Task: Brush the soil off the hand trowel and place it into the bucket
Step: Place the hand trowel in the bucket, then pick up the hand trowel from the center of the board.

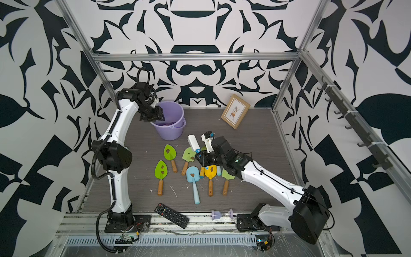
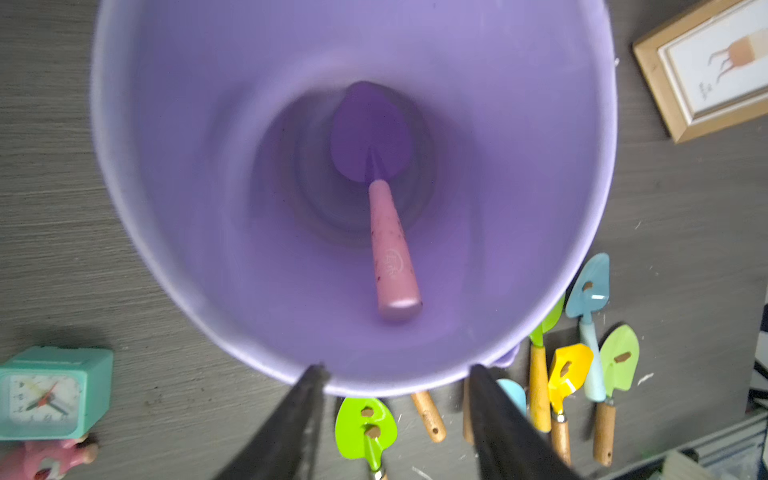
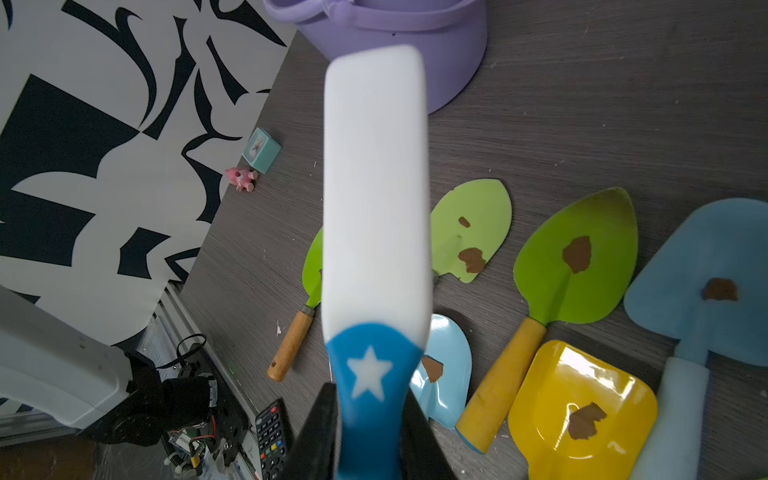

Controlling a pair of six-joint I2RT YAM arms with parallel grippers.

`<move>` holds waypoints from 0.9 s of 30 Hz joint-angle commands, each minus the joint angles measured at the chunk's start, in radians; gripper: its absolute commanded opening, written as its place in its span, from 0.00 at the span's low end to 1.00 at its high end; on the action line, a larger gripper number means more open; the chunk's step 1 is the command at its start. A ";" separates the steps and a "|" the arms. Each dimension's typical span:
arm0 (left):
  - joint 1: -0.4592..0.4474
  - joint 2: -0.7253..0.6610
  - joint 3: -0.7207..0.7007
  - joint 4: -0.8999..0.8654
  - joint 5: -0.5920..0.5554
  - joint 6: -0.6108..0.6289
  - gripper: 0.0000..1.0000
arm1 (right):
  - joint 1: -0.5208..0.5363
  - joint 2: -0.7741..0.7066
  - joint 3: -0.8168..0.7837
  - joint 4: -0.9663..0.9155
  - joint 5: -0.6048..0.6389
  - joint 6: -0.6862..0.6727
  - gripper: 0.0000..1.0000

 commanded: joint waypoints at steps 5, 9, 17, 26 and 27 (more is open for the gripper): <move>-0.192 -0.407 -0.421 0.255 -0.206 -0.004 1.00 | -0.003 0.014 0.090 -0.038 0.005 -0.053 0.00; -0.251 -0.643 -0.714 0.330 -0.170 -0.218 1.00 | -0.003 -0.003 0.111 -0.125 0.038 -0.077 0.00; -0.386 -1.148 -1.223 0.327 -0.171 -0.503 0.99 | -0.004 -0.045 0.086 -0.227 0.089 -0.076 0.00; -0.528 -1.231 -1.563 0.387 -0.149 -0.743 0.93 | -0.002 -0.007 0.034 -0.187 0.083 -0.022 0.00; -0.537 -1.207 -1.579 0.399 -0.153 -0.750 0.91 | 0.002 -0.008 0.028 -0.181 0.084 -0.017 0.00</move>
